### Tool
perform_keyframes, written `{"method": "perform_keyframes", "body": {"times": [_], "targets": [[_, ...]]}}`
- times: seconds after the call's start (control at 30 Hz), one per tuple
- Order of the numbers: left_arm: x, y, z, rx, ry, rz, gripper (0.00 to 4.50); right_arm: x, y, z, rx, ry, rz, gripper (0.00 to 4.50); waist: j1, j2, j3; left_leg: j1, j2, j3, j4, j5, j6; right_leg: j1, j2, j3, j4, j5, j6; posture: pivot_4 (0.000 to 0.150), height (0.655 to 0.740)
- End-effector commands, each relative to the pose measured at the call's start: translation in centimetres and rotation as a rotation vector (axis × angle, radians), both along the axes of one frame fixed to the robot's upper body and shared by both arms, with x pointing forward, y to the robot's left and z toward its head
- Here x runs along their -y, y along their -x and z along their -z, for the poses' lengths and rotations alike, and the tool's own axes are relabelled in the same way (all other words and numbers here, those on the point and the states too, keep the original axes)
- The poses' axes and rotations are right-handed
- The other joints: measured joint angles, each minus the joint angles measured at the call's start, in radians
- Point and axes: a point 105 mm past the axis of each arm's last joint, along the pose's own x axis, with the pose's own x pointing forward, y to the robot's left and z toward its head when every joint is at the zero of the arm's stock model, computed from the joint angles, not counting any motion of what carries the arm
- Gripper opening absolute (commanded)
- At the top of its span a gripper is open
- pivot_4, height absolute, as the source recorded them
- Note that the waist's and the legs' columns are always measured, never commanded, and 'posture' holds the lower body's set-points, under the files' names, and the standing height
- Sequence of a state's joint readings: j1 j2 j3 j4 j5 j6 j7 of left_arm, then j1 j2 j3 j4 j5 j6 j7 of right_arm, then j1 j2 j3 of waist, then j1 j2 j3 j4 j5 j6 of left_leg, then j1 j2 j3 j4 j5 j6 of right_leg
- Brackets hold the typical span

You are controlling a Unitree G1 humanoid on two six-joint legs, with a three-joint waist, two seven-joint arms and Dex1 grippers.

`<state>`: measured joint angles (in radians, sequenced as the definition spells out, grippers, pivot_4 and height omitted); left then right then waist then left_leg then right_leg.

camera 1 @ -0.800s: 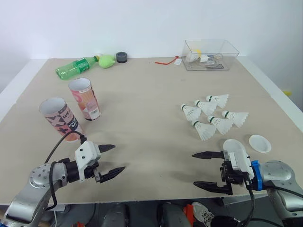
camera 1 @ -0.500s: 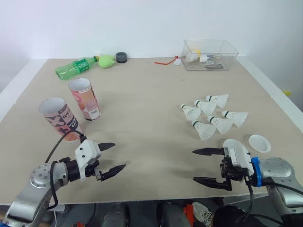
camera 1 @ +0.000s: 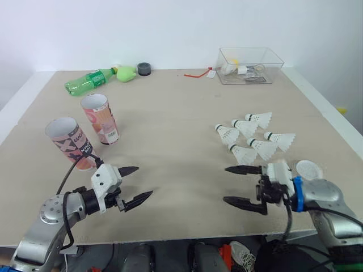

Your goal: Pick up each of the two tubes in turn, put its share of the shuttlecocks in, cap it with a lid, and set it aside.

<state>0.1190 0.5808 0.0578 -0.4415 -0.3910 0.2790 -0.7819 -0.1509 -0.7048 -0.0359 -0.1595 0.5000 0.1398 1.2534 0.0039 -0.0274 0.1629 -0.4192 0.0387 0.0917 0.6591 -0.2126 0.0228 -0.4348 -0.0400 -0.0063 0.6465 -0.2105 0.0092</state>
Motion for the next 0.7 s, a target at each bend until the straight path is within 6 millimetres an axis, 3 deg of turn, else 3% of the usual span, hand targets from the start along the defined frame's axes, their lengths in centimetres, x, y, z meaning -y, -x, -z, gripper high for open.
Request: {"method": "perform_keyframes", "body": {"times": [0.03, 0.13, 0.3, 0.5, 0.7], "targets": [[-0.5, -0.2, -0.8, 0.044, 0.081, -0.165, 4.50, -3.8, -1.3, -2.0, 0.045, -0.059, -0.063, 4.47, -0.003, -0.001, 0.000, 0.000, 0.000, 0.000, 0.000, 0.000, 0.000, 0.000, 0.000, 0.000, 0.000, 0.000, 0.000, 0.150, 0.7400], [-0.8, 0.5, -0.9, 0.058, 0.145, -0.335, 4.50, -7.2, -3.5, -3.5, 0.032, -0.129, -0.079, 4.47, -0.006, -0.002, -0.001, 0.000, 0.003, 0.000, 0.000, 0.000, 0.000, -0.001, 0.001, 0.001, 0.000, 0.001, -0.001, 0.150, 0.7400], [-2.9, 1.0, -1.4, 0.122, 0.174, -0.637, 4.50, -10.3, -5.4, -3.9, 0.010, -0.120, -0.101, 4.47, 0.007, -0.004, -0.002, -0.002, 0.004, -0.001, 0.000, 0.000, -0.001, 0.000, 0.005, 0.000, 0.001, 0.000, -0.003, 0.150, 0.7400], [-5.2, 2.5, -0.7, 0.107, 0.226, -0.871, 4.50, -11.7, -6.3, -2.6, 0.019, -0.052, -0.146, 4.47, 0.003, -0.006, -0.003, -0.002, 0.004, 0.002, 0.000, 0.000, -0.001, -0.001, 0.004, 0.001, 0.000, 0.003, -0.006, 0.150, 0.7400], [-8.1, 2.9, 0.5, 0.089, 0.245, -1.009, 4.50, -12.4, -7.3, -2.8, 0.035, -0.051, -0.161, 4.47, 0.002, -0.006, -0.003, -0.002, 0.007, 0.002, 0.002, 0.000, -0.001, -0.002, 0.008, 0.000, 0.000, 0.003, -0.004, 0.150, 0.7400]]}}
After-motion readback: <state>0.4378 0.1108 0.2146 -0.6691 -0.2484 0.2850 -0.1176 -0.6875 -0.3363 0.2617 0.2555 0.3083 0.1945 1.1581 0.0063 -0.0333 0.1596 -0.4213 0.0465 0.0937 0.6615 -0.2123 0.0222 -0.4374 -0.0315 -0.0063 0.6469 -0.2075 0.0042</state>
